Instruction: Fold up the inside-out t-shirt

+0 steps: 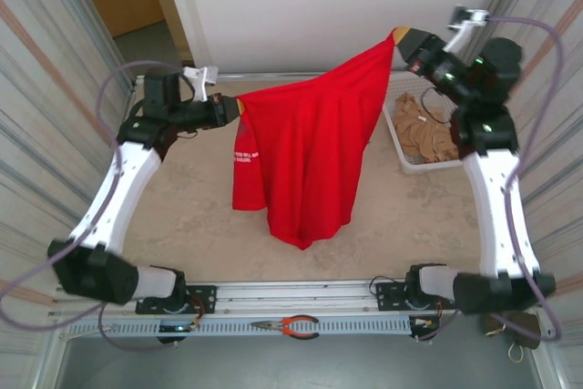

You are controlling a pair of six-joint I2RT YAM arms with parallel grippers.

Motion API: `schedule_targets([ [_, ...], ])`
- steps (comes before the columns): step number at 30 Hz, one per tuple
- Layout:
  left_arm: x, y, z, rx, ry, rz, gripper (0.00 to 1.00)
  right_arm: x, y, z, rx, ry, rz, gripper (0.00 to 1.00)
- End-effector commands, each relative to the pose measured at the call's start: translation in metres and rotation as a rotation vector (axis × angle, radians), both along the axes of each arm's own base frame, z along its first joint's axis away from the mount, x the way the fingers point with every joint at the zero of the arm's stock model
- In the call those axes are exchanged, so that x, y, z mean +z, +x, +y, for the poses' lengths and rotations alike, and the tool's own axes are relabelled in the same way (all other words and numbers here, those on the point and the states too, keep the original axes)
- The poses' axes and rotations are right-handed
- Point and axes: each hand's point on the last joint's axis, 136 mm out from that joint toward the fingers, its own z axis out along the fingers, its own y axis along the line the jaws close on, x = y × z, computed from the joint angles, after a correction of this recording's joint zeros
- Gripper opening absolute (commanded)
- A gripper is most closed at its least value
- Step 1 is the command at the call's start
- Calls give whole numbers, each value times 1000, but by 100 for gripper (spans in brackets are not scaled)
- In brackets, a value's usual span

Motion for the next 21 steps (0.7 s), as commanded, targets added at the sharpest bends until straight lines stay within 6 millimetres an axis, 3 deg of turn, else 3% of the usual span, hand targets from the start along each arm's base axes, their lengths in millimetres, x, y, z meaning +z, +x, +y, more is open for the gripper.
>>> schedule_targets([
  [1, -51, 42, 23, 87, 49, 88, 0, -58, 50, 13, -21, -56, 116, 0],
  [3, -66, 70, 35, 130, 74, 106, 4, -85, 75, 23, -31, -85, 178, 0],
  [5, -69, 86, 43, 156, 93, 114, 29, -108, 97, 35, -12, -109, 240, 0],
  [6, -70, 90, 44, 164, 101, 122, 42, -121, 107, 42, 16, -127, 283, 26],
  [7, -69, 91, 45, 168, 106, 129, 48, -130, 113, 47, 42, -144, 319, 54],
  [9, -66, 80, 43, 160, 85, 142, 56, -147, 112, 59, 89, -182, 365, 100],
  [13, -77, 34, 37, 167, 73, 184, 61, -170, 82, 72, 125, -222, 394, 100],
  [16, -103, -18, 28, 166, 52, 284, 62, -214, 51, 69, 106, -263, 485, 97],
  [18, -124, -54, 22, 185, 24, 362, 62, -250, 26, 64, 81, -294, 559, 89],
  [21, -153, -98, 11, 202, -12, 439, 61, -306, -5, 51, 33, -335, 675, 85],
])
